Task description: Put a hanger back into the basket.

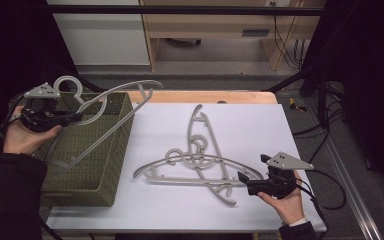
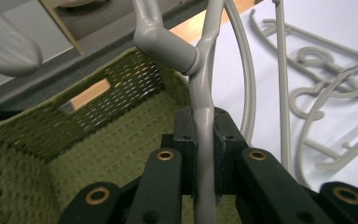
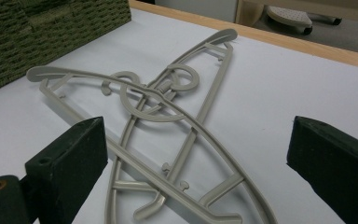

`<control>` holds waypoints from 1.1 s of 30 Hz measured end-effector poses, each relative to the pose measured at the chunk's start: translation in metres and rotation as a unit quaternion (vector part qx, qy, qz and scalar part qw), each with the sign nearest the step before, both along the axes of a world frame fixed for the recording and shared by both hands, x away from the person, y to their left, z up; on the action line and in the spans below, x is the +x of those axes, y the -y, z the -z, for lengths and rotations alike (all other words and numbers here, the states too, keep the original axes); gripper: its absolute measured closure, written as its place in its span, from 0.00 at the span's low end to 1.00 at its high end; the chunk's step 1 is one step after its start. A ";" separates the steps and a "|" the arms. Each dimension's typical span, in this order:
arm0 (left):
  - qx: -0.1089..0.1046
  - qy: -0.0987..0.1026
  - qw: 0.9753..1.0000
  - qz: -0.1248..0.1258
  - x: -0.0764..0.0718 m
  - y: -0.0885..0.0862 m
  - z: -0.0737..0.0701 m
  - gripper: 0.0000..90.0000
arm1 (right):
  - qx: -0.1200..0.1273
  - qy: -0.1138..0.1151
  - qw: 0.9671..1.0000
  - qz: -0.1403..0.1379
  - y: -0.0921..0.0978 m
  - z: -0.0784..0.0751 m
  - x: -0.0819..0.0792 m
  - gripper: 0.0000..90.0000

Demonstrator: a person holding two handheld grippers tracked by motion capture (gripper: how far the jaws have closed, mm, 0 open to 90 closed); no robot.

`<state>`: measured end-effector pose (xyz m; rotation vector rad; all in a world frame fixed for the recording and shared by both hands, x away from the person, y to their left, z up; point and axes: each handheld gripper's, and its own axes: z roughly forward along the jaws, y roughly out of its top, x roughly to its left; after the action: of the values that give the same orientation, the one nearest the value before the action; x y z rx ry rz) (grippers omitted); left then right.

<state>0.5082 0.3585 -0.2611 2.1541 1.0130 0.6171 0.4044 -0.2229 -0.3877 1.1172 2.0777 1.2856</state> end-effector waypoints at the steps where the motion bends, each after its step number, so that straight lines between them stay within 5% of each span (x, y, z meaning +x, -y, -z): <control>1: 0.003 -0.001 1.000 -0.005 0.001 -0.004 0.001 0.92 | 0.000 0.000 1.000 0.000 0.000 0.000 0.000 0.06; 19: 0.003 -0.004 0.999 -0.041 0.008 -0.049 0.024 0.92 | -0.009 -0.005 1.000 0.002 -0.003 0.003 0.002 0.06; 24: 0.031 -0.005 0.998 -0.051 0.012 -0.051 0.026 0.92 | -0.009 -0.005 1.000 0.003 -0.003 0.003 0.002 0.06; 33: 0.044 -0.011 0.996 -0.076 0.017 -0.065 0.038 0.92 | -0.011 -0.010 1.000 0.004 -0.003 0.005 0.003 0.06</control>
<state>0.5251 0.4237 -0.2987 2.1782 1.1903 0.7236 0.4078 -0.2199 -0.3931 1.1329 2.0937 1.2495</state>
